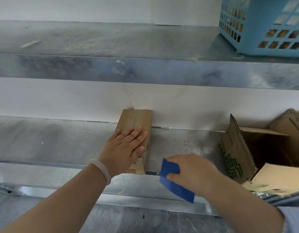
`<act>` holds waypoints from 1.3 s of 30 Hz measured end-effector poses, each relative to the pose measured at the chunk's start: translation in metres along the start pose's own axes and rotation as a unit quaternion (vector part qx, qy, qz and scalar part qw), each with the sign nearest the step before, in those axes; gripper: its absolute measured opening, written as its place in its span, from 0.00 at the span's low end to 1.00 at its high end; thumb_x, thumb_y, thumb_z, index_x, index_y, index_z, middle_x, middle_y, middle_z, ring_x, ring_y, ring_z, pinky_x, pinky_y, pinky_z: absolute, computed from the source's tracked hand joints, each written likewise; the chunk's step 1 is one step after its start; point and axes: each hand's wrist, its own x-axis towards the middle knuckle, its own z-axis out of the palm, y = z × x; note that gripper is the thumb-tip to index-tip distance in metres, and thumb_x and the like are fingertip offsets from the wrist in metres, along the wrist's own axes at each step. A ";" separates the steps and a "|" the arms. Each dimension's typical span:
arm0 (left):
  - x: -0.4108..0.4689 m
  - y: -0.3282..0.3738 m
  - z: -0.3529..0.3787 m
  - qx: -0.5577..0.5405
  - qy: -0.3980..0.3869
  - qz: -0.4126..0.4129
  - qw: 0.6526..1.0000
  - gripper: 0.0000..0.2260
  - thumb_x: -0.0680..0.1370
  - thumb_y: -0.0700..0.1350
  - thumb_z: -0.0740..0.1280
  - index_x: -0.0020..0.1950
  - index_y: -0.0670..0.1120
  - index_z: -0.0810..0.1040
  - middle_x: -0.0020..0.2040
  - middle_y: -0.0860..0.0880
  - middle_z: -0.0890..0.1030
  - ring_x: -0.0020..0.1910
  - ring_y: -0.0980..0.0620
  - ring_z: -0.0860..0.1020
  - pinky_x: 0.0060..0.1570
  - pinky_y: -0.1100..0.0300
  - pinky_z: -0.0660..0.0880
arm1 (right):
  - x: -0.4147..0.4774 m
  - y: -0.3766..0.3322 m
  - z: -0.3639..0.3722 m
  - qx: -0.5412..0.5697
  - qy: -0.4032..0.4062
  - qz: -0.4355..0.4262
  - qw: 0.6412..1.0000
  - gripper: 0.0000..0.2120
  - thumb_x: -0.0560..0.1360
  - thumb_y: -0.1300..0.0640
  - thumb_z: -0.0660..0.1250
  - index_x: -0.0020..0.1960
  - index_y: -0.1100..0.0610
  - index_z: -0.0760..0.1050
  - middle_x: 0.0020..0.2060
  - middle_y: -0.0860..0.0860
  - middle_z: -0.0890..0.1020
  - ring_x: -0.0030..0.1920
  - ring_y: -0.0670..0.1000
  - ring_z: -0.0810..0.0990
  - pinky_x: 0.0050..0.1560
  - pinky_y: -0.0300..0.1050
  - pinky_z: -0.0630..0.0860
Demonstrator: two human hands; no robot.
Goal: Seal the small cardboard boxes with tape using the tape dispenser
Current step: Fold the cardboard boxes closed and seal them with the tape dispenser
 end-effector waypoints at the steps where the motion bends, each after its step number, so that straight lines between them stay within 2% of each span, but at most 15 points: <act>1: 0.000 0.000 0.000 0.001 -0.005 -0.002 1.000 0.32 0.77 0.64 0.29 0.77 0.59 0.53 0.77 0.58 0.55 0.77 0.54 0.56 0.74 0.50 0.53 | -0.006 0.005 -0.006 0.014 0.032 -0.002 0.999 0.25 0.77 0.39 0.60 0.73 0.38 0.61 0.63 0.44 0.77 0.58 0.49 0.77 0.55 0.46 0.76; 4: -0.001 0.000 0.000 0.000 -0.003 -0.009 1.000 0.32 0.78 0.64 0.30 0.77 0.58 0.56 0.77 0.58 0.57 0.76 0.54 0.58 0.74 0.49 0.55 | -0.012 0.024 -0.022 -0.004 0.107 -0.003 0.994 0.26 0.79 0.38 0.56 0.74 0.37 0.54 0.47 0.42 0.80 0.44 0.47 0.79 0.46 0.45 0.79; 7: -0.001 0.000 0.000 0.000 -0.002 -0.007 1.000 0.32 0.77 0.64 0.30 0.77 0.59 0.54 0.77 0.58 0.55 0.77 0.54 0.56 0.74 0.51 0.53 | -0.001 0.039 -0.027 -0.098 0.147 -0.009 0.984 0.27 0.82 0.42 0.51 0.77 0.40 0.43 0.31 0.43 0.71 0.30 0.45 0.72 0.32 0.41 0.76; 9: -0.001 0.000 0.002 -0.001 -0.001 -0.008 1.000 0.32 0.77 0.65 0.29 0.77 0.59 0.52 0.77 0.59 0.53 0.77 0.55 0.54 0.74 0.51 0.50 | 0.012 0.050 -0.017 -0.176 0.143 -0.024 0.974 0.28 0.83 0.47 0.49 0.77 0.43 0.37 0.35 0.44 0.73 0.30 0.46 0.72 0.31 0.41 0.75; 15: -0.001 -0.002 0.004 0.007 -0.002 -0.012 1.000 0.28 0.79 0.64 0.32 0.77 0.60 0.51 0.77 0.60 0.53 0.77 0.56 0.53 0.75 0.52 0.50 | 0.047 0.093 0.026 -0.299 0.100 -0.054 0.947 0.38 0.81 0.59 0.53 0.73 0.44 0.25 0.51 0.56 0.77 0.48 0.56 0.76 0.53 0.52 0.72; 20: -0.001 -0.002 0.001 0.022 -0.008 -0.016 1.000 0.25 0.82 0.61 0.41 0.76 0.58 0.60 0.76 0.58 0.60 0.75 0.54 0.60 0.73 0.54 0.52 | 0.041 0.093 0.059 -0.312 0.099 -0.069 0.942 0.41 0.79 0.59 0.53 0.73 0.47 0.22 0.64 0.63 0.69 0.62 0.62 0.70 0.66 0.58 0.61; 22: -0.001 -0.001 0.000 0.022 -0.013 -0.019 0.999 0.25 0.82 0.61 0.41 0.76 0.58 0.61 0.76 0.58 0.60 0.75 0.54 0.60 0.72 0.54 0.52 | 0.041 0.090 0.075 -0.309 0.092 -0.042 0.946 0.41 0.79 0.54 0.57 0.75 0.47 0.27 0.67 0.68 0.66 0.65 0.66 0.67 0.66 0.60 0.57; 24: -0.001 0.000 -0.001 0.013 -0.019 -0.021 1.000 0.26 0.81 0.62 0.40 0.77 0.59 0.59 0.77 0.59 0.58 0.76 0.56 0.58 0.73 0.54 0.52 | 0.048 0.087 0.089 -0.256 0.092 -0.036 0.962 0.40 0.75 0.44 0.61 0.79 0.50 0.43 0.60 0.72 0.74 0.59 0.69 0.74 0.62 0.61 0.60; 26: -0.001 0.000 0.000 0.006 -0.019 -0.022 1.000 0.27 0.80 0.64 0.35 0.77 0.61 0.54 0.77 0.60 0.54 0.77 0.57 0.54 0.75 0.53 0.50 | 0.059 0.093 0.107 -0.202 0.096 -0.037 0.974 0.36 0.72 0.38 0.55 0.77 0.49 0.55 0.53 0.69 0.80 0.53 0.68 0.78 0.58 0.61 0.67; 28: -0.001 0.000 0.001 0.004 -0.015 -0.021 1.000 0.30 0.77 0.66 0.30 0.77 0.62 0.49 0.77 0.62 0.49 0.77 0.58 0.49 0.75 0.54 0.46 | 0.058 0.087 0.104 -0.194 0.082 -0.014 0.978 0.33 0.72 0.38 0.50 0.75 0.46 0.60 0.54 0.66 0.80 0.55 0.66 0.79 0.56 0.63 0.73; 29: -0.001 0.000 0.000 0.003 -0.014 -0.022 1.000 0.30 0.76 0.66 0.29 0.76 0.63 0.48 0.77 0.62 0.47 0.77 0.59 0.47 0.75 0.55 0.44 | 0.055 0.079 0.095 -0.190 0.075 0.004 0.979 0.31 0.74 0.38 0.49 0.76 0.45 0.58 0.59 0.66 0.78 0.59 0.65 0.77 0.59 0.63 0.72; 31: 0.000 0.001 -0.001 -0.004 -0.014 -0.025 1.000 0.31 0.75 0.67 0.28 0.76 0.64 0.47 0.76 0.63 0.46 0.77 0.60 0.46 0.74 0.57 0.41 | 0.050 0.072 0.086 -0.173 0.065 0.031 0.982 0.28 0.80 0.40 0.47 0.78 0.43 0.48 0.72 0.64 0.63 0.72 0.64 0.63 0.71 0.63 0.59; 33: 0.000 0.003 -0.002 -0.013 -0.008 -0.030 0.999 0.32 0.74 0.67 0.28 0.76 0.64 0.49 0.76 0.63 0.47 0.77 0.60 0.47 0.74 0.57 0.42 | 0.043 0.067 0.081 -0.165 0.053 0.039 0.984 0.28 0.82 0.44 0.48 0.79 0.47 0.45 0.76 0.59 0.53 0.76 0.60 0.53 0.76 0.57 0.49; 36: -0.001 0.006 -0.002 -0.018 -0.011 -0.040 0.999 0.32 0.74 0.68 0.29 0.76 0.64 0.49 0.76 0.64 0.47 0.76 0.61 0.47 0.75 0.56 0.44 | 0.031 0.058 0.072 -0.096 0.097 0.036 0.990 0.26 0.83 0.48 0.49 0.79 0.52 0.48 0.77 0.53 0.56 0.76 0.55 0.56 0.76 0.50 0.51; 39: 0.000 0.009 -0.002 -0.026 -0.009 -0.047 0.999 0.29 0.77 0.66 0.34 0.77 0.63 0.53 0.77 0.62 0.51 0.77 0.58 0.51 0.75 0.54 0.47 | 0.019 0.040 0.066 0.085 0.163 -0.014 0.983 0.25 0.83 0.47 0.51 0.79 0.47 0.49 0.77 0.43 0.56 0.76 0.43 0.54 0.74 0.38 0.52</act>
